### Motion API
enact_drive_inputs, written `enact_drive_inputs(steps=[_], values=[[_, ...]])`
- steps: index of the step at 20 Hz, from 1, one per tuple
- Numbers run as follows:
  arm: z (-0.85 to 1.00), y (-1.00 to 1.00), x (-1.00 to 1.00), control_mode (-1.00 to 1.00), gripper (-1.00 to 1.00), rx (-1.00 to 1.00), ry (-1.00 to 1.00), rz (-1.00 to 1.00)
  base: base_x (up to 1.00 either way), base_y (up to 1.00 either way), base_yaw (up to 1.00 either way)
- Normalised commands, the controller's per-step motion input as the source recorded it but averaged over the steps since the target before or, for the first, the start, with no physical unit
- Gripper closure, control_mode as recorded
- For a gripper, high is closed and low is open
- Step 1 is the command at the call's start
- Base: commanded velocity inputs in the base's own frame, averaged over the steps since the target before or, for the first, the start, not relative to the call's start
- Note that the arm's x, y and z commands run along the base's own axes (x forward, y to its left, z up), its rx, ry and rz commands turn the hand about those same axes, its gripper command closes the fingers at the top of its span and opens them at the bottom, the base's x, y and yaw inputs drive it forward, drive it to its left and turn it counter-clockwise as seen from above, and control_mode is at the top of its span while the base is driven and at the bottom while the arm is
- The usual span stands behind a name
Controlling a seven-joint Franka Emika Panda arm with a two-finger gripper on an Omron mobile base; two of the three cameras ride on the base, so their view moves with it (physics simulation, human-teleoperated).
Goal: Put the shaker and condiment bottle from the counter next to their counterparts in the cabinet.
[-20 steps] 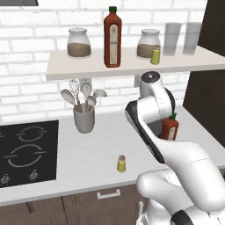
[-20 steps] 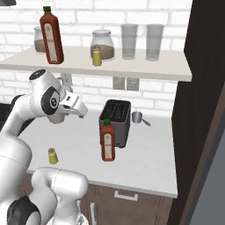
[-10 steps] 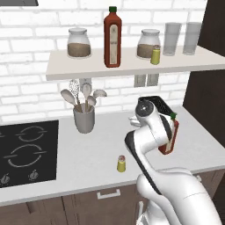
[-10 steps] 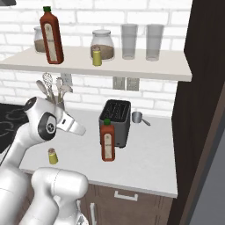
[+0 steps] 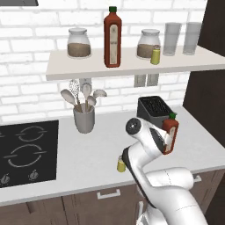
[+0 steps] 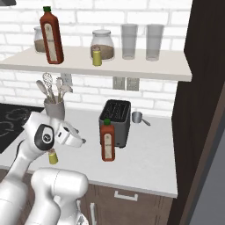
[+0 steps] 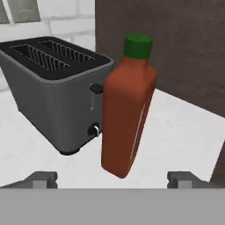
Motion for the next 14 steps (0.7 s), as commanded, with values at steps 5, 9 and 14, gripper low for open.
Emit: enact_drive_inputs(steps=[5,9,14], values=[[-0.43,-0.02,0.00,-1.00,-1.00,-0.10,-0.17,-0.26,0.00,0.00,0.00],[-0.16,-0.21,0.00,-1.00,-1.00,-0.02,-0.10,-0.12,0.00,0.00,0.00],[-0.15,-0.42,0.14,-1.00,-1.00,0.00,-0.07,-0.03,0.00,0.00,0.00]])
